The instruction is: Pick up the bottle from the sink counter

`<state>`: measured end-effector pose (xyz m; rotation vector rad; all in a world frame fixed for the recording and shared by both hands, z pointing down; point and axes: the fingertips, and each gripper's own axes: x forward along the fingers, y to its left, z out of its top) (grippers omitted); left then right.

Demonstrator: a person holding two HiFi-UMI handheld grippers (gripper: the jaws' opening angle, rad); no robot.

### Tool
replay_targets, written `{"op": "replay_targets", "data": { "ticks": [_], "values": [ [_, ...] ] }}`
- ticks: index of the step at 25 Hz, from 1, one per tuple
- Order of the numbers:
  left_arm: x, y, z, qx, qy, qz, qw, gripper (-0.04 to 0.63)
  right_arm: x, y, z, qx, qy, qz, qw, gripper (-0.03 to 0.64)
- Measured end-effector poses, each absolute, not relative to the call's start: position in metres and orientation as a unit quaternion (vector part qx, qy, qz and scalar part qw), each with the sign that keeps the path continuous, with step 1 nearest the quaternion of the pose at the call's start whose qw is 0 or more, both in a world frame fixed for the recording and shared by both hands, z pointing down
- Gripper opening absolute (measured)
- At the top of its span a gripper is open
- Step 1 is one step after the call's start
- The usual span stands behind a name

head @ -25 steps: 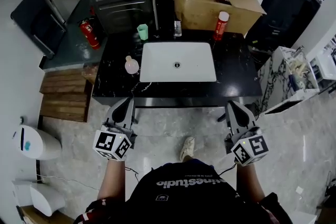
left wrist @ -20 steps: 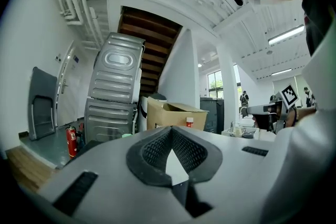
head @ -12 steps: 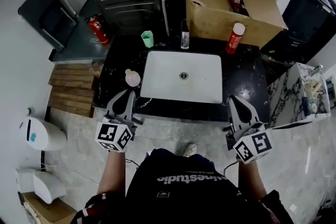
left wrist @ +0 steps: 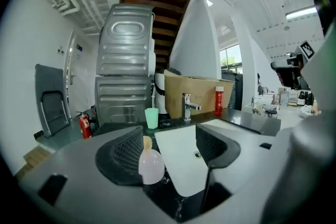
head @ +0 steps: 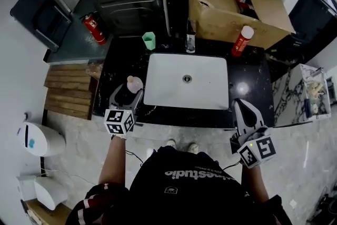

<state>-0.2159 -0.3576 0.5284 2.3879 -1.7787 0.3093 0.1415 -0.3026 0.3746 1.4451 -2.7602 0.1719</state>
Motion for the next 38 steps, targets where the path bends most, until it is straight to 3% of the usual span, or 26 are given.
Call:
{"op": "replay_targets", "data": {
  "ticks": [12,15,17,24,30,38],
  "values": [
    [-0.249,-0.426,0.594,0.79,-0.591,0.116,0.115,0.313,0.121,-0.319,0.377,0.492,-0.868,0.067,0.012,0.037],
    [-0.249,-0.43,0.604,0.788,-0.591,0.123,0.12,0.258,0.12,-0.324,0.378,0.495,-0.866,0.07,0.011,0.038],
    [-0.251,-0.431,0.606,0.786,-0.595,0.125,0.114,0.165,0.118,-0.328,0.378,0.494,-0.866,0.072,0.011,0.037],
    [-0.25,-0.43,0.604,0.791,-0.589,0.132,0.1,0.143,0.114,-0.338,0.395,0.494,-0.866,0.073,0.04,0.037],
    [-0.231,-0.417,0.572,0.811,-0.568,0.119,0.072,0.141,0.107,-0.342,0.398,0.487,-0.869,0.076,0.039,0.038],
    [-0.156,-0.389,0.473,0.874,-0.478,0.083,0.006,0.141,0.091,-0.347,0.392,0.476,-0.877,0.065,0.028,0.037]
  ]
}}
